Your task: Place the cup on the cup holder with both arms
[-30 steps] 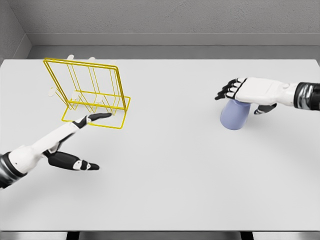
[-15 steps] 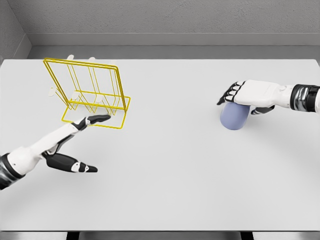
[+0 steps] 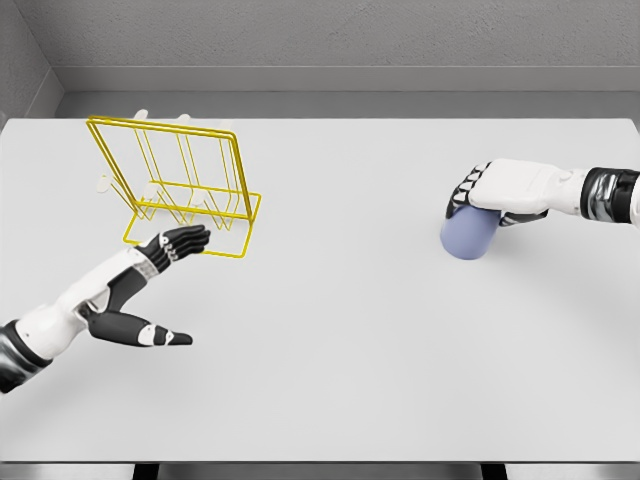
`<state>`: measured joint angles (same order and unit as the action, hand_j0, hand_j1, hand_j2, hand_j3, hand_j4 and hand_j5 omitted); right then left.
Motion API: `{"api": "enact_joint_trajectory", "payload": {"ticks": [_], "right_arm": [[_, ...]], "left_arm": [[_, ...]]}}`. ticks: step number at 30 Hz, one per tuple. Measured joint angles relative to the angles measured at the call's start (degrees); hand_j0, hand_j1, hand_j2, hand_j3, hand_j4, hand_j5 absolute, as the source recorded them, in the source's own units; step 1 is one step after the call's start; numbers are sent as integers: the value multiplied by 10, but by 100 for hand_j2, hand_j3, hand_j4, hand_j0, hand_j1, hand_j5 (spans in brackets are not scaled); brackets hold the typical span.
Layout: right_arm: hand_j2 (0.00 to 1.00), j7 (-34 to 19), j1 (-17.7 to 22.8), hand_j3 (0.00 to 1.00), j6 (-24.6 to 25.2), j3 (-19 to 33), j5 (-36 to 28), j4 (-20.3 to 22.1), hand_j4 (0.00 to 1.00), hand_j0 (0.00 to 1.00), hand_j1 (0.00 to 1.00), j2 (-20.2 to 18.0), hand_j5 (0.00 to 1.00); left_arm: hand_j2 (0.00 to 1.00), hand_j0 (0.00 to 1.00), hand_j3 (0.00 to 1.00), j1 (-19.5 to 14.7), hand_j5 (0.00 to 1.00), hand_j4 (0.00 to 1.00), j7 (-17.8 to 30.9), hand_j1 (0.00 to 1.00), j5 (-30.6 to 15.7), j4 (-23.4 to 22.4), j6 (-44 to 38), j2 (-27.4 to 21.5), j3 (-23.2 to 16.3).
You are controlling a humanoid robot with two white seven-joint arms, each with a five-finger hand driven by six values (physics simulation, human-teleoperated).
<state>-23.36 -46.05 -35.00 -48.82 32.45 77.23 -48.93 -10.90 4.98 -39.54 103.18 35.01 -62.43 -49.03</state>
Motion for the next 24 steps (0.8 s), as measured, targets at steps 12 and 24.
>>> {"api": "enact_joint_trajectory", "payload": {"ticks": [12, 24], "right_arm": [[56, -2, -17, 56, -1, 0, -3, 20, 56, 56, 56, -6, 56], [56, -7, -7, 56, -1, 1, 2, 156, 56, 56, 56, -39, 56]], "left_arm": [[100, 100, 100, -14, 100, 100, 17, 100, -47, 0, -38, 63, 0], [100, 100, 100, -11, 100, 100, 45, 100, -49, -13, -127, 70, -2]]}}
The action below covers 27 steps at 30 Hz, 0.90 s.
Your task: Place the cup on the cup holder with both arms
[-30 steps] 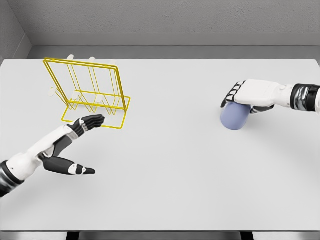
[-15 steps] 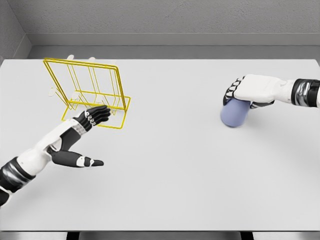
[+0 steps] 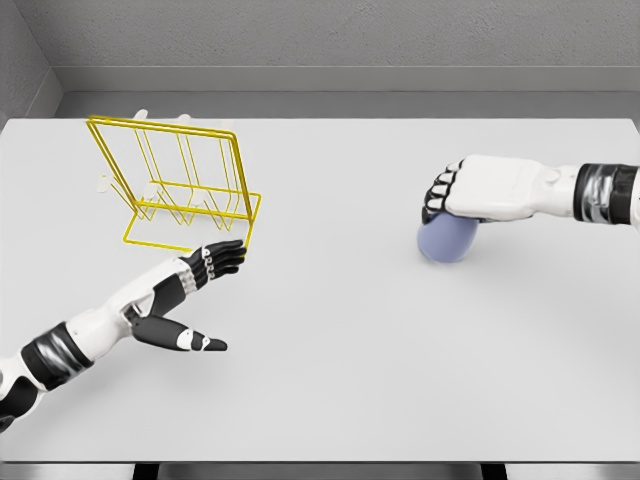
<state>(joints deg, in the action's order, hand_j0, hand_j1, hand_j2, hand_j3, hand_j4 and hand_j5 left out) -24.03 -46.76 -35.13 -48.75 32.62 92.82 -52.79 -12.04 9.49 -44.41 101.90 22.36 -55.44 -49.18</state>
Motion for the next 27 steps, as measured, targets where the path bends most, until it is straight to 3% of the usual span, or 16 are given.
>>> {"api": "enact_joint_trajectory", "payload": {"ticks": [9, 27], "right_arm": [[56, -11, 7, 56, 0, -1, -2, 75, 56, 56, 56, -3, 56], [56, -29, 5, 56, 0, -20, -5, 84, 56, 56, 56, 86, 56]], "left_arm": [[100, 100, 100, -1, 100, 100, 1, 100, 6, -27, -8, 12, 0], [100, 100, 100, -2, 100, 100, 1, 100, 20, -44, -9, 27, -1]]}}
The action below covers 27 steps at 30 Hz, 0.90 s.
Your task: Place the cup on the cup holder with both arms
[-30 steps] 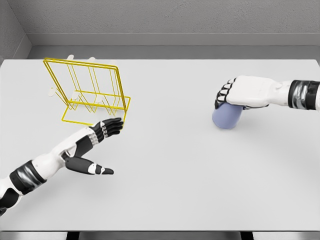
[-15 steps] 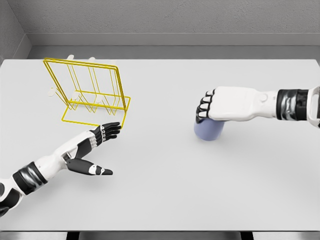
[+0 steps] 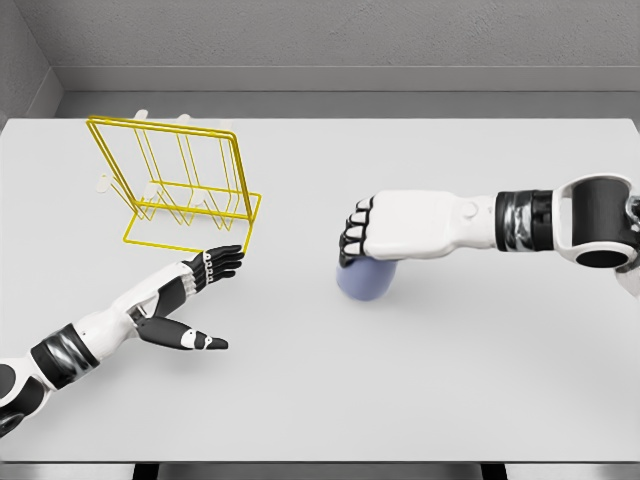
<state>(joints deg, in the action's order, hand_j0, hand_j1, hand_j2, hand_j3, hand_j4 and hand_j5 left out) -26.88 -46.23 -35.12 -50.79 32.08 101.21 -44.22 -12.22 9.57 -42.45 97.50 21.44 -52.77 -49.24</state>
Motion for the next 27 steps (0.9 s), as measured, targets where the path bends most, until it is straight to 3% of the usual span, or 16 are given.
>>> {"api": "enact_joint_trajectory", "payload": {"ticks": [23, 27], "right_arm": [[56, -11, -6, 56, 0, -33, 7, -1, 56, 56, 56, 73, 56], [63, -11, -6, 63, 0, -37, 12, -1, 63, 63, 63, 78, 63]], "left_arm": [[100, 100, 100, -8, 100, 100, 0, 100, 2, -12, -21, 27, 1], [100, 100, 100, -8, 100, 100, 0, 100, 3, -12, -21, 28, 1]]}}
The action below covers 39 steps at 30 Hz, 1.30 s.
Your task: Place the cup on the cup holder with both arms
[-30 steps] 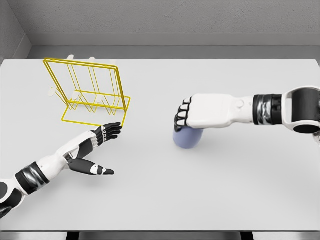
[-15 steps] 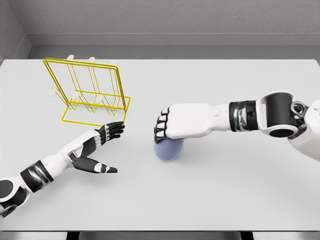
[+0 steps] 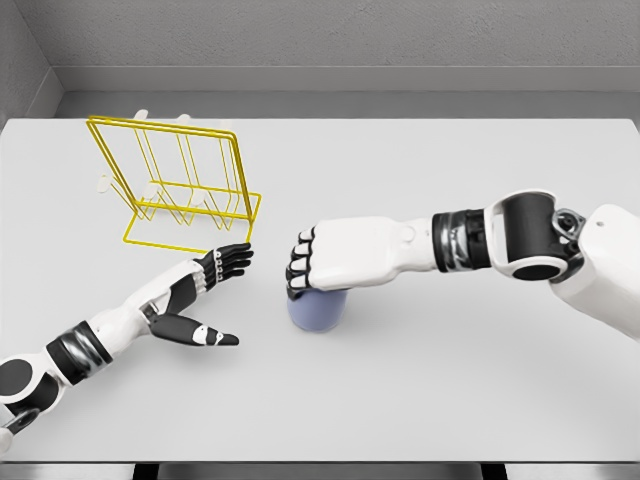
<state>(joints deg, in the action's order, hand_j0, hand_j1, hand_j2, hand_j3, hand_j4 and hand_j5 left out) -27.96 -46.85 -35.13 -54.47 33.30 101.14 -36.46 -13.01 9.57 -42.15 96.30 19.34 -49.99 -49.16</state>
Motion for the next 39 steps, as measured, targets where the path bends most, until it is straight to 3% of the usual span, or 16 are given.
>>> {"api": "enact_joint_trajectory", "payload": {"ticks": [1, 4, 6, 10, 21, 28, 30, 34, 39], "right_arm": [[72, 0, 1, 72, 0, 0, 3, 0, 72, 72, 72, 0, 72], [77, 0, 3, 77, 0, -1, 9, -1, 77, 77, 77, 1, 77], [91, 1, 4, 91, 0, -1, 11, -1, 91, 91, 91, 1, 91], [99, 1, 6, 99, 0, -1, 12, -1, 99, 99, 99, 0, 99], [100, 2, 4, 100, 0, 26, 9, -1, 100, 100, 100, -21, 100], [100, 6, 15, 100, 0, 112, -39, 0, 100, 100, 100, -67, 100], [100, 6, 63, 100, 0, 159, -78, -1, 100, 100, 100, -101, 100], [100, 6, 244, 100, 0, 309, -125, -4, 100, 100, 100, -128, 100], [100, 6, 316, 100, -1, 416, -191, -3, 100, 100, 100, -128, 100]], "left_arm": [[100, 100, 100, 0, 100, 100, 0, 100, 0, 0, 0, 0, 0], [100, 100, 100, 0, 100, 100, 0, 100, 0, 0, 0, 0, 0], [100, 100, 100, 0, 100, 100, 0, 100, 0, 0, 0, 0, 1], [100, 100, 100, 1, 100, 100, 0, 100, 0, 0, 0, 0, 1], [100, 100, 100, 0, 100, 100, 0, 100, 0, 0, 1, 0, 2], [100, 100, 100, -13, 100, 100, 0, 100, 0, 0, -5, 3, 1], [100, 100, 100, -20, 100, 100, 0, 100, 0, -5, -16, 11, 1], [100, 100, 100, -29, 100, 100, 0, 100, 2, -14, -27, 30, 0], [100, 100, 100, -38, 100, 100, 0, 100, 7, -20, -44, 49, 0]]}}
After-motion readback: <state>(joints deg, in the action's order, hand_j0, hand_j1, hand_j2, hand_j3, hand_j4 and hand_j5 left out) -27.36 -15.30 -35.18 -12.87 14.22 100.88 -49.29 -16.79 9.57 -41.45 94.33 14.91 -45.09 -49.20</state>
